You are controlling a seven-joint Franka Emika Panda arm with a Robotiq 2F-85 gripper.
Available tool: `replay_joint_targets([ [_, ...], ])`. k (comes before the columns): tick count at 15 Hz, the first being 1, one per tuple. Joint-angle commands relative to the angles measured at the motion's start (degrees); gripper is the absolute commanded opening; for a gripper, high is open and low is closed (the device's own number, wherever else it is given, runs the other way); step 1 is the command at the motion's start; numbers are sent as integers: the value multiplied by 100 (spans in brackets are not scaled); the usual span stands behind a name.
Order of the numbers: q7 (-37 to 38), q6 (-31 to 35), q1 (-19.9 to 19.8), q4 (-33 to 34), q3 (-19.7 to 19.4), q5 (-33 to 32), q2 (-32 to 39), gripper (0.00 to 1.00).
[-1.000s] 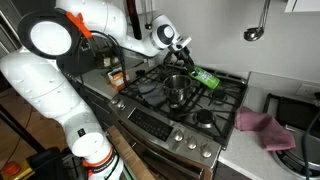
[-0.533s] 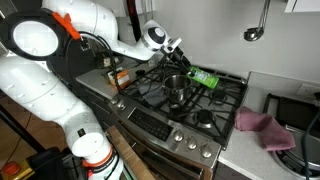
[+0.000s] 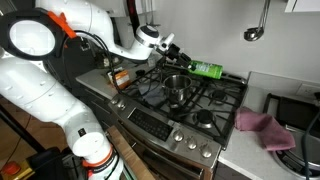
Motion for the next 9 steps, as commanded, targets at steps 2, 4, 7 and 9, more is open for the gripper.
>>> replay_joint_targets([
  [2, 230, -393, 231, -45, 102, -723, 48, 45],
  [4, 232, -633, 315, -27, 156, -1022, 103, 45],
  [7, 262, -1071, 434, -12, 200, -1429, 193, 45],
  [9, 330, -1348, 512, 18, 219, -1643, 271, 45],
])
